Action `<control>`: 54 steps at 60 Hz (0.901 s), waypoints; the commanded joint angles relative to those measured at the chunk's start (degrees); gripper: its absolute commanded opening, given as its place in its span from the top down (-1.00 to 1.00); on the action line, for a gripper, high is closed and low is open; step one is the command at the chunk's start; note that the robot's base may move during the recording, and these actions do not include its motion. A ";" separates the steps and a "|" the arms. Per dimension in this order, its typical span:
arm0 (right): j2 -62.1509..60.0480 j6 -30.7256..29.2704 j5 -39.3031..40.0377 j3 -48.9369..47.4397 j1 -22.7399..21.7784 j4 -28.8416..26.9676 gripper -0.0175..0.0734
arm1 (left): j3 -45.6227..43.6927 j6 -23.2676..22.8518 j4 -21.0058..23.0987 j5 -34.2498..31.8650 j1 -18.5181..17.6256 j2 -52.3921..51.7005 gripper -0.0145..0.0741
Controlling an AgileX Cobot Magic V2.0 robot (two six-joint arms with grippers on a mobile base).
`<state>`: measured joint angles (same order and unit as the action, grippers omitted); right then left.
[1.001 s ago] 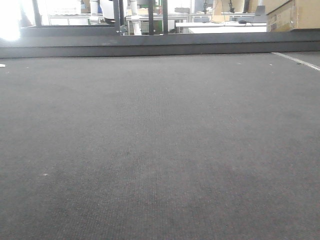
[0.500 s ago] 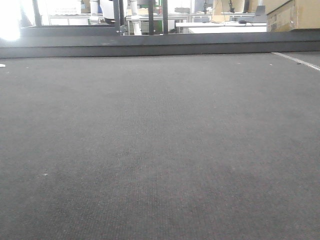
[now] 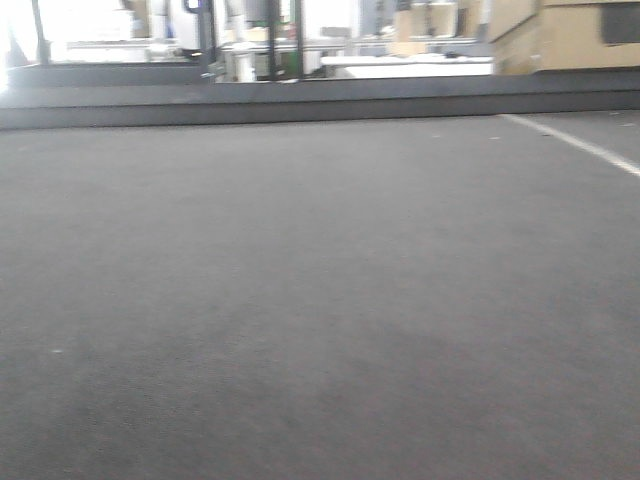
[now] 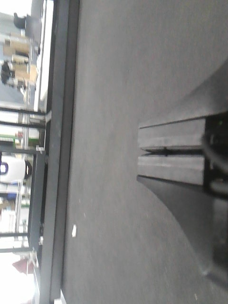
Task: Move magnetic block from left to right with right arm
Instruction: 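Drive the base away from the first table, cube held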
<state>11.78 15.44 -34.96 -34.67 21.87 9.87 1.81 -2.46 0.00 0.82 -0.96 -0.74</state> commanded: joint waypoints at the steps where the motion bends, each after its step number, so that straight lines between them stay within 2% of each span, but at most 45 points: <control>1: 0.66 -0.45 4.92 -1.40 -0.33 1.31 0.14 | 0.49 -0.25 0.00 -5.15 0.08 0.93 0.94; 54: 0.66 -0.45 4.85 -1.40 -0.33 1.31 0.14 | 0.49 -0.25 0.00 -5.28 0.08 -0.81 0.94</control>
<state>11.65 15.34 -35.07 -34.67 21.87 9.96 1.81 -2.46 0.00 0.72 -0.96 -0.74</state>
